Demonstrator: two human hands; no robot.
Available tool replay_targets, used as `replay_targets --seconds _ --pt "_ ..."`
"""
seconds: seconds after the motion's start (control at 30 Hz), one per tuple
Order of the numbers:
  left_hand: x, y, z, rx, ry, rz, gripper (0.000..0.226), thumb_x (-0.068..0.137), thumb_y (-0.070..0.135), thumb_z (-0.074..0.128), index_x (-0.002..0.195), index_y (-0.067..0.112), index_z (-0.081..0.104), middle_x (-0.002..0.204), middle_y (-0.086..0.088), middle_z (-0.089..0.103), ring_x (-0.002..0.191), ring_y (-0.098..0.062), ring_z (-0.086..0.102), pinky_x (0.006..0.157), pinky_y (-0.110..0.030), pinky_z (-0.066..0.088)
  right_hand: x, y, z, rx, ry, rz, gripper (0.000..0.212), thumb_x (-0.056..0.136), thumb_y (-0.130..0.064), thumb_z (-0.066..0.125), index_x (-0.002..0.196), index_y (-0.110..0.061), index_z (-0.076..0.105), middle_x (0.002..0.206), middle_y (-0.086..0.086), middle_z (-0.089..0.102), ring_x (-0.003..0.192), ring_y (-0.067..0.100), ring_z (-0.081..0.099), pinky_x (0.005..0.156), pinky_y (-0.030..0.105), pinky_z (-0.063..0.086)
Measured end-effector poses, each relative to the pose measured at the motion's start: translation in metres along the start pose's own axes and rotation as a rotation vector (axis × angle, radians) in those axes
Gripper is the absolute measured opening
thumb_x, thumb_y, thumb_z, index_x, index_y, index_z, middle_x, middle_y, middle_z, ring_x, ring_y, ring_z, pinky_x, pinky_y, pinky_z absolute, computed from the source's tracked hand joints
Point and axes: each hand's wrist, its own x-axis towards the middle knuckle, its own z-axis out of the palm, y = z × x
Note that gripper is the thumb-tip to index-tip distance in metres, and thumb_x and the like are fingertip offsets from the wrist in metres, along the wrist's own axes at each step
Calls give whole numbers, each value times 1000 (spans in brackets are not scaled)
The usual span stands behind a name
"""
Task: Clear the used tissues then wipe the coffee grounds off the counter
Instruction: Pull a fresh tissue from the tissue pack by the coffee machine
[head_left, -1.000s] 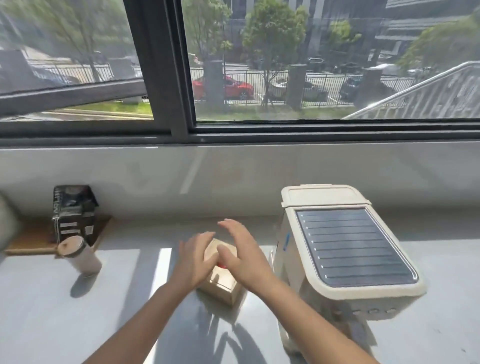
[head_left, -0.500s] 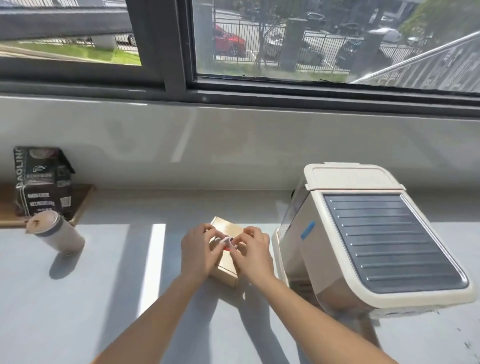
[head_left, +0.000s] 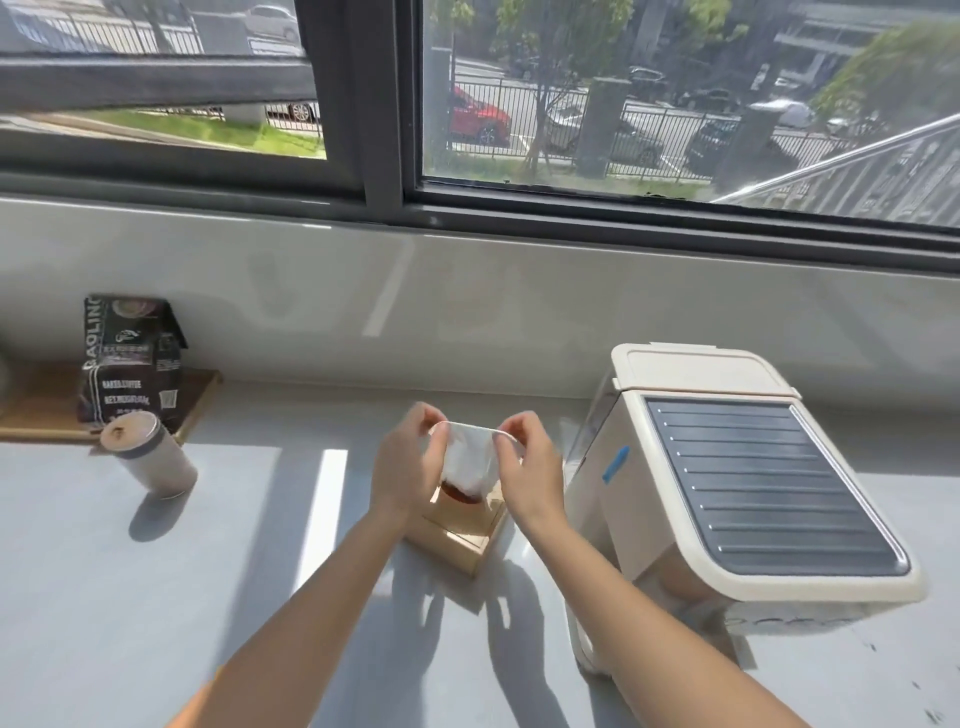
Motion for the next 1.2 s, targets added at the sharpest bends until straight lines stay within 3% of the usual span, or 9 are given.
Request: replay_targets --seconds 0.17,0.27,0.5,0.6,0.77,0.83,0.93,1.07,1.2 --pt "24 55 -29 -246 84 139 12 90 5 57 80 11 58 67 7 57 60 -4 52 59 -15 40 8 -53 -22 200 140 -233 13 90 -9 56 81 -18 54 73 -13 57 70 -1 53 65 12 40" --pt "33 70 -44 -362 -66 33 13 91 8 58 79 12 59 63 13 53 56 4 49 56 -9 38 7 -71 -31 322 127 -210 17 89 -8 59 78 -21 55 71 -13 56 66 -2 50 64 12 40" --pt "9 9 -53 -219 -410 -287 12 89 9 62 77 12 63 67 3 55 60 -9 47 52 -17 37 -23 -24 -29 226 -329 125 5 82 -5 64 83 -10 64 70 0 55 49 6 42 51 21 37" --pt "-13 -24 -46 -133 -540 -322 15 86 3 63 74 10 62 68 -2 58 63 -14 50 57 -18 40 -38 7 -22 47 -441 209 13 75 -8 64 86 -10 71 76 2 59 61 11 45 60 26 37" --pt "-24 -48 -33 -70 -414 -285 18 82 5 67 70 17 62 71 4 65 67 -10 59 61 -13 44 -45 28 -13 -56 -414 217 13 79 -13 66 69 -21 66 66 0 54 62 15 45 62 31 35" --pt "-19 -50 -27 -41 -348 -259 18 83 11 69 71 23 62 81 7 67 79 -8 61 69 -19 43 -41 28 -10 -112 -316 192 18 79 -16 67 65 -28 61 74 0 56 70 16 50 68 33 40" --pt "-9 -53 -18 -32 -296 -200 18 83 13 69 73 26 61 95 12 67 90 -5 59 75 -15 38 -32 27 -5 -163 -215 129 13 79 -15 65 69 -20 60 87 6 58 88 21 54 80 36 42" --pt "2 -61 -5 -75 -273 -175 15 82 8 69 74 18 62 103 5 69 92 -5 60 79 -10 38 -19 31 9 -320 -149 57 5 81 -25 65 79 -27 68 108 -15 59 102 7 39 94 30 29" --pt "3 -70 5 -50 -232 -138 18 82 9 68 73 23 62 109 10 68 103 -9 59 91 -25 40 -17 38 22 -377 -92 -33 3 78 -26 66 79 -27 68 103 -21 64 104 9 42 94 31 21"
